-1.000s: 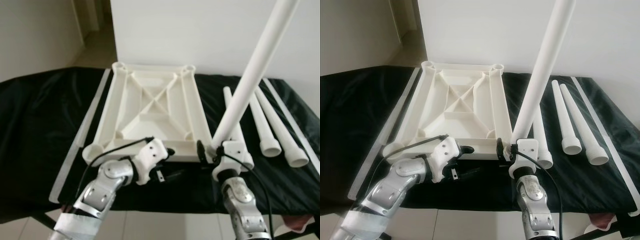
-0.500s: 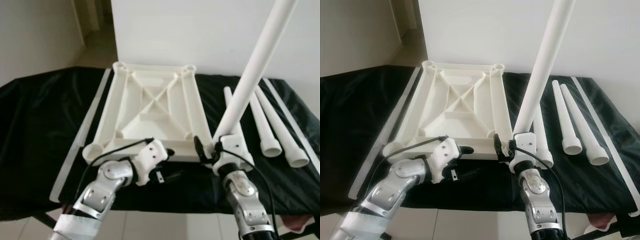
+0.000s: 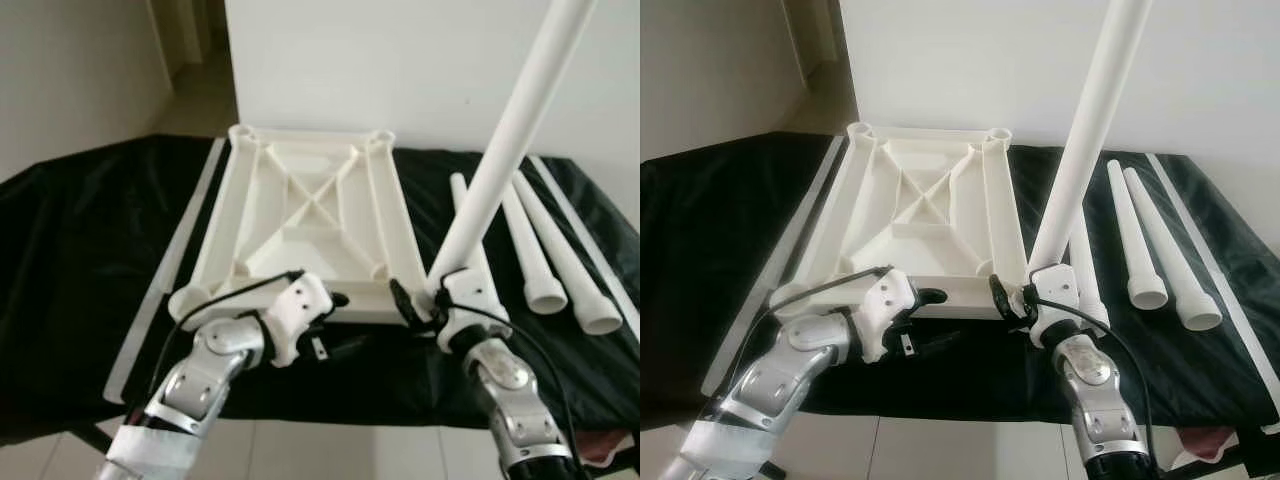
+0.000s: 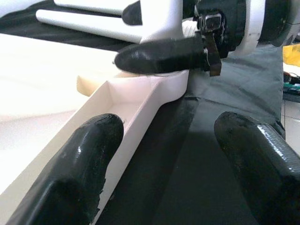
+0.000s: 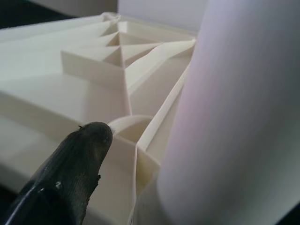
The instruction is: Building children table
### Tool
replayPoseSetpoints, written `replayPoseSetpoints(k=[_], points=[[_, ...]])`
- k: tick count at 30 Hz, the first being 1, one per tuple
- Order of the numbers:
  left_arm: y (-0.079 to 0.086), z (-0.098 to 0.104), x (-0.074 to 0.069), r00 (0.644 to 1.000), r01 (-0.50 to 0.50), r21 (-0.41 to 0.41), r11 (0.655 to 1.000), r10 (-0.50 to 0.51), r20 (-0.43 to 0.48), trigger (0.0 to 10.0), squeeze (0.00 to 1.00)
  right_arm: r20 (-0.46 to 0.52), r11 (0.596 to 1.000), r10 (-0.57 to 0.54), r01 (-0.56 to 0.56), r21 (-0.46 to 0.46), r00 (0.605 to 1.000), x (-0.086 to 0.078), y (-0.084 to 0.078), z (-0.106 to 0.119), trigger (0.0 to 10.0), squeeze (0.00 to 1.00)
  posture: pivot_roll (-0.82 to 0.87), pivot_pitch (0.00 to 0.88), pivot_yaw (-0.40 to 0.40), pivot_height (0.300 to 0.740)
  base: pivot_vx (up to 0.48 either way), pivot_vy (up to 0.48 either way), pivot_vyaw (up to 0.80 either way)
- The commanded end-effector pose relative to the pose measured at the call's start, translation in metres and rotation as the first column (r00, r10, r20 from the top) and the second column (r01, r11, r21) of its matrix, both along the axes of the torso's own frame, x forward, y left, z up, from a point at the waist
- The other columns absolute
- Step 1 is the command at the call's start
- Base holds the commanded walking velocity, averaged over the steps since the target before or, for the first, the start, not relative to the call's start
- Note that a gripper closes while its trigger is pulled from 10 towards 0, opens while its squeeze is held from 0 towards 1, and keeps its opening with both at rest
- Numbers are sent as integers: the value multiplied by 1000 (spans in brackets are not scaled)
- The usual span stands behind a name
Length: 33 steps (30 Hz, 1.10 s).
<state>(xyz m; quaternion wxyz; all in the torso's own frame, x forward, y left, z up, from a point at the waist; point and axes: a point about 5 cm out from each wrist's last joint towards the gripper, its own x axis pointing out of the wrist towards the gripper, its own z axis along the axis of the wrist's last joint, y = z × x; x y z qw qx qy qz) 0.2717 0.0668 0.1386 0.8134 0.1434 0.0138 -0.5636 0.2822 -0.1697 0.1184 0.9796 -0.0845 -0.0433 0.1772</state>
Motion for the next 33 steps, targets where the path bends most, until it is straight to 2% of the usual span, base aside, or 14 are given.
replayPoseSetpoints(k=[1,4,6,7,8,9,10,11,12,14,17,21,23,33], points=[[-2,-5,-2,1000,18,27,999,-18,-8,10000,0,-12,1000,26,-26,-12,1000,1,0,-3,10000,0,42,0,-20,740,0,0,0],[-7,-5,-7,999,45,13,999,-44,-31,10000,0,-8,998,59,-59,-37,998,2,-6,0,10000,0,41,0,-21,740,0,0,0],[-8,-5,-7,999,37,24,999,-37,0,10000,0,-4,997,63,-63,-54,998,3,-8,1,10000,0,42,0,-24,740,0,0,0],[-8,-5,-7,999,37,32,999,-38,6,10000,0,-3,996,65,-65,-64,998,3,-10,2,7961,0,42,0,-25,740,0,0,0],[-8,-5,-7,999,37,32,999,-38,6,10000,0,-3,996,65,-65,-64,998,3,-10,2,7961,0,42,0,-25,740,0,0,0],[-7,-6,-7,999,33,33,999,-33,6,10000,0,-2,995,65,-65,-70,998,4,-12,2,1098,0,41,0,-26,740,0,0,0],[-7,-6,-7,999,33,33,999,-33,6,10000,0,-2,995,65,-65,-70,998,4,-12,2,1098,0,41,0,-26,740,0,0,0],[-6,-6,-6,1000,27,29,999,-27,-1,10000,0,-4,995,68,-68,-75,998,4,-14,2,0,0,42,0,-28,740,0,0,0],[-6,-7,-6,1000,24,24,999,-24,-9,10000,0,-5,994,72,-72,-77,997,3,-15,2,0,0,42,0,-28,740,0,0,0],[-7,-9,-4,998,2,79,997,-7,65,10000,0,-17,994,77,-78,-77,997,2,-16,-1,0,0,44,0,-29,740,0,0,0],[-7,-11,-4,997,-1,93,996,-6,74,10000,0,-31,995,74,-76,-68,997,2,-16,-3,0,0,45,0,-27,740,0,0,0],[-4,-12,-2,1000,-23,78,997,23,0,10000,0,-35,994,68,-71,-82,997,1,-15,-6,0,0,44,0,-25,740,0,0,0],[0,-9,4,999,-45,63,997,46,-22,10000,0,-39,996,50,-53,-75,998,0,-12,-9,10000,0,41,0,-22,740,0,0,0],[2,-5,7,999,-45,49,998,45,10,10000,0,-61,999,-48,47,-15,997,-3,-4,-15,10000,0,33,0,-9,740,0,0,0]])
